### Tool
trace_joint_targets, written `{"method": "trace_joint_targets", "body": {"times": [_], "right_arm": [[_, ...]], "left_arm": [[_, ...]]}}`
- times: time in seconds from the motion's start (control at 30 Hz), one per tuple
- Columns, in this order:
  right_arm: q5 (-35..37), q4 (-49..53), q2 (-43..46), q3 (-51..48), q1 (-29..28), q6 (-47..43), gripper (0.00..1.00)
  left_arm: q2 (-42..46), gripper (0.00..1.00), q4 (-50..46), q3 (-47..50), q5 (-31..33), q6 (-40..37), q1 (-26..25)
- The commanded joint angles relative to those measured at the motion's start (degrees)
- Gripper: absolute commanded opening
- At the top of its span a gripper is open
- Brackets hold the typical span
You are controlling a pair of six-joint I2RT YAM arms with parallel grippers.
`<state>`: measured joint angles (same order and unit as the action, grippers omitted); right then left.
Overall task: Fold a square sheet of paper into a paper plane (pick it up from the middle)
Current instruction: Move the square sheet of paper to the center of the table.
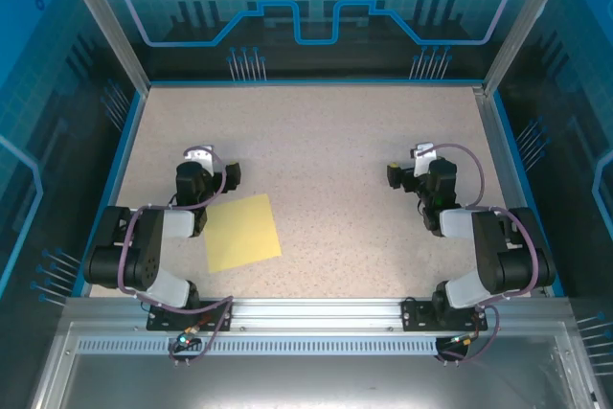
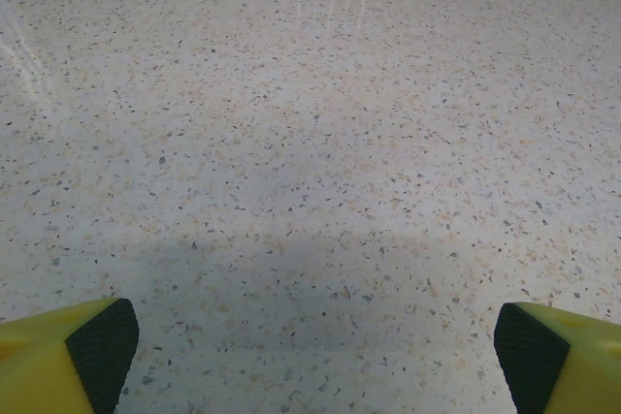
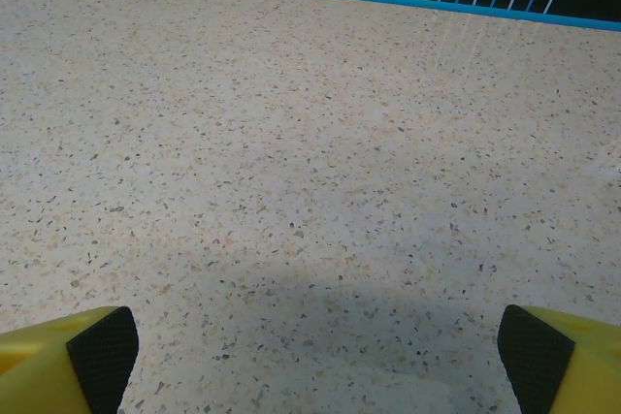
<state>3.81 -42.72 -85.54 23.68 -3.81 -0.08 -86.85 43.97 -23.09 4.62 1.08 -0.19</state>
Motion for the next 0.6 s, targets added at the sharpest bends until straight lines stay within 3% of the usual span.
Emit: {"method": "trace_joint_targets", "body": {"times": [0.0, 0.57], "right_arm": [[-0.81, -0.43, -0.60, 1.01, 0.56, -0.57, 0.99], [-1.07, -0.26, -0.60, 1.02, 0.61, -0.52, 0.99]], "left_arm": [[0.08, 0.99, 0.28, -1.19, -1.03, -1.08, -0.25], [0.08, 0.98, 0.23, -1.26, -1.11, -1.06, -0.17]]}}
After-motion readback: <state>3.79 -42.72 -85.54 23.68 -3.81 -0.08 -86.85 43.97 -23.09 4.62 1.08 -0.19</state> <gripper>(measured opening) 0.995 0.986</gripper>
